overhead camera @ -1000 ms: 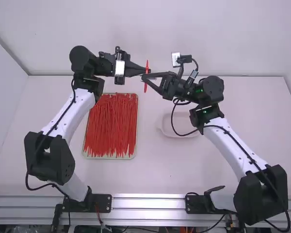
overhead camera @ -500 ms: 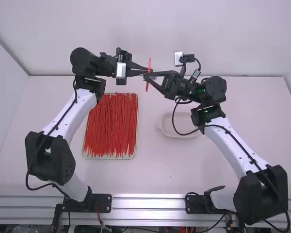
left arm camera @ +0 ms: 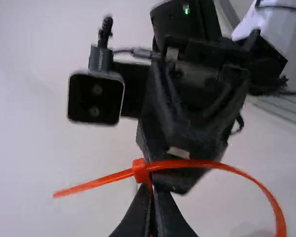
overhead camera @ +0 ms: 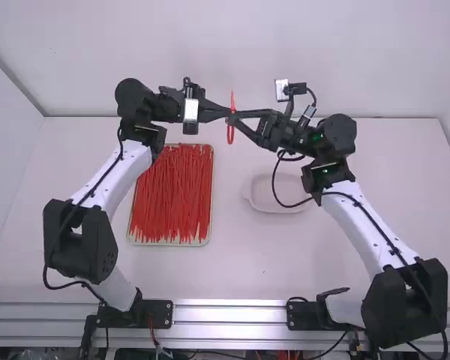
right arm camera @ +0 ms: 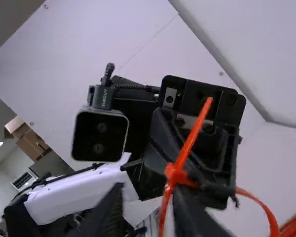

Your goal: Fasten the cable tie

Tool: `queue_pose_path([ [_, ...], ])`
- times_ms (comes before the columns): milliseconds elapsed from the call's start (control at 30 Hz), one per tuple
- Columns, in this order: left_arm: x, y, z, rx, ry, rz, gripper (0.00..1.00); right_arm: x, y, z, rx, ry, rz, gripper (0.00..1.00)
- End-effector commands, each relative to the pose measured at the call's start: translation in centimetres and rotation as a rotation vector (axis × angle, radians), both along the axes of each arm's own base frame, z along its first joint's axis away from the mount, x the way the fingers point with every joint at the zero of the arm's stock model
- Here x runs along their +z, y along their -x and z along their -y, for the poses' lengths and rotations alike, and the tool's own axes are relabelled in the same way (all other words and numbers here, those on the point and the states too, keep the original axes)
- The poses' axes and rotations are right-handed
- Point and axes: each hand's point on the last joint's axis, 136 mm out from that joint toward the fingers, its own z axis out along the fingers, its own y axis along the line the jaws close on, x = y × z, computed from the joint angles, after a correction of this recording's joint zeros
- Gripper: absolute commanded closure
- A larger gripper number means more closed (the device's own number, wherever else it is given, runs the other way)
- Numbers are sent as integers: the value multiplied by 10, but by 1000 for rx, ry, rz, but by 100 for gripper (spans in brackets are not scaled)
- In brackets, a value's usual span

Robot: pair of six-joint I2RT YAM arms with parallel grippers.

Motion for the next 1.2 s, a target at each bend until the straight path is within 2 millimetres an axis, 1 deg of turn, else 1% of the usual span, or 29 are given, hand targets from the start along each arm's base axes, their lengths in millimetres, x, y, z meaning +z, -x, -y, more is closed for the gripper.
queue_pose_path([
  [0, -5, 17, -6, -83, -57, -4, 98, 1, -30, 20, -139, -19, -21, 60],
  [33, -4, 16, -9, -76, -59, -21, 98, 0, -29, 20, -128, -13, -22, 54],
  [67, -4, 15, -9, -73, -59, -27, 98, 0, -28, 19, -123, -12, -20, 53],
  [167, -4, 15, -11, -71, -64, -76, 98, 1, -24, 17, -105, -9, -12, 42],
  [200, -4, 15, -11, -72, -65, -79, 98, 1, -24, 17, -106, -9, -12, 42],
  [233, -4, 16, -9, -76, -66, -94, 98, 1, -25, 18, -108, -9, -11, 36],
  [333, -4, 16, -9, -78, -70, -122, 98, 1, -24, 18, -99, -14, -30, 30],
  [433, -4, 19, -4, -94, -74, -155, 98, 0, -21, 17, -74, -22, -76, 29],
  [533, -3, 22, -1, -103, -77, -170, 98, 3, -18, 19, -53, -24, -73, 30],
  [667, -3, 27, 6, -124, -81, -186, 98, 10, -5, 16, 7, -31, -47, 30],
  [700, -3, 29, 9, -132, -81, -185, 98, 11, -1, 13, 24, -30, -38, 34],
  [733, -3, 29, 10, -135, -82, -185, 98, 11, 0, 13, 28, -29, -34, 34],
  [767, -3, 32, 13, -146, -83, -185, 98, 11, 1, 13, 33, -26, -32, 39],
  [800, -3, 33, 15, -151, -83, -185, 98, 11, 1, 14, 32, -26, -33, 41],
  [867, -3, 35, 17, -157, -84, -184, 98, 10, 0, 13, 35, -25, -45, 51],
  [933, -3, 35, 17, -157, -84, -186, 98, 10, 2, 12, 40, -24, -46, 56],
  [1000, -2, 35, 17, -157, -83, -178, 98, 9, 4, 10, 56, -20, -51, 68],
  [1033, -2, 35, 17, -157, -83, -178, 98, 9, 5, 10, 59, -19, -50, 69],
  [1100, -2, 35, 17, -157, -83, -178, 98, 9, 5, 10, 62, -17, -50, 76],
  [1133, -3, 35, 17, -157, -83, -182, 98, 9, 6, 10, 63, -16, -50, 82],
  [1167, -3, 35, 17, -157, -83, -182, 98, 9, 6, 10, 63, -16, -51, 83],
])
